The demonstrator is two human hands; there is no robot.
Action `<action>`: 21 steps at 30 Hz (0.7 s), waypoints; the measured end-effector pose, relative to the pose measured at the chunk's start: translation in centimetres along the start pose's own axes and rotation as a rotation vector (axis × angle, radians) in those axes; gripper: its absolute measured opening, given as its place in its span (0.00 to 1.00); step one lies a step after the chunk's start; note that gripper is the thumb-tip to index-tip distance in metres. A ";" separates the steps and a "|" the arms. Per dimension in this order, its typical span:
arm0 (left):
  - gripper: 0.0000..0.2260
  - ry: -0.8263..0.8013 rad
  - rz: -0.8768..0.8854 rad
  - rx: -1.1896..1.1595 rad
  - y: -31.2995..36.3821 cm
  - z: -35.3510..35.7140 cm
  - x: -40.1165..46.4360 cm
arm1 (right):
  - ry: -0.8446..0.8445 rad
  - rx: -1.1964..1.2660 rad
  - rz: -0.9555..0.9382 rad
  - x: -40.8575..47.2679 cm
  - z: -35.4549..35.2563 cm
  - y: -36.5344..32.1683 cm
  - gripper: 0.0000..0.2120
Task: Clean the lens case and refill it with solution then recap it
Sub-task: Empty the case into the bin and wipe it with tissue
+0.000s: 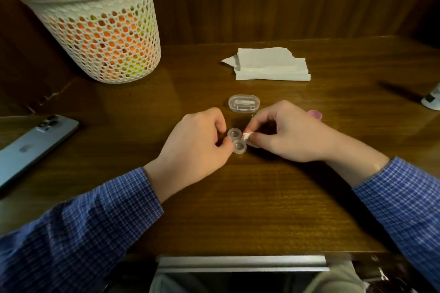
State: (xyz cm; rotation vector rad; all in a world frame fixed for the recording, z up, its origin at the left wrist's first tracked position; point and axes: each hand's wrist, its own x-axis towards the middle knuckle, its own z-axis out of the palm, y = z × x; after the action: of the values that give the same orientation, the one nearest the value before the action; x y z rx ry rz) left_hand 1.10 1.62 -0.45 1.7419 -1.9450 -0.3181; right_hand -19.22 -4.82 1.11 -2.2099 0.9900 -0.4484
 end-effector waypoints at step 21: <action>0.08 0.032 -0.073 -0.018 1.1 0.8 -0.1 | 0.135 -0.016 0.126 -0.2 1.2 -0.4 0.02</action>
State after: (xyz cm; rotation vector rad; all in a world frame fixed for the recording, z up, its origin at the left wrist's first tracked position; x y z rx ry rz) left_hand -0.26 1.79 -0.59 1.7982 -1.8539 -0.3311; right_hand -18.53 -3.97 0.52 -2.1387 1.2008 -0.5391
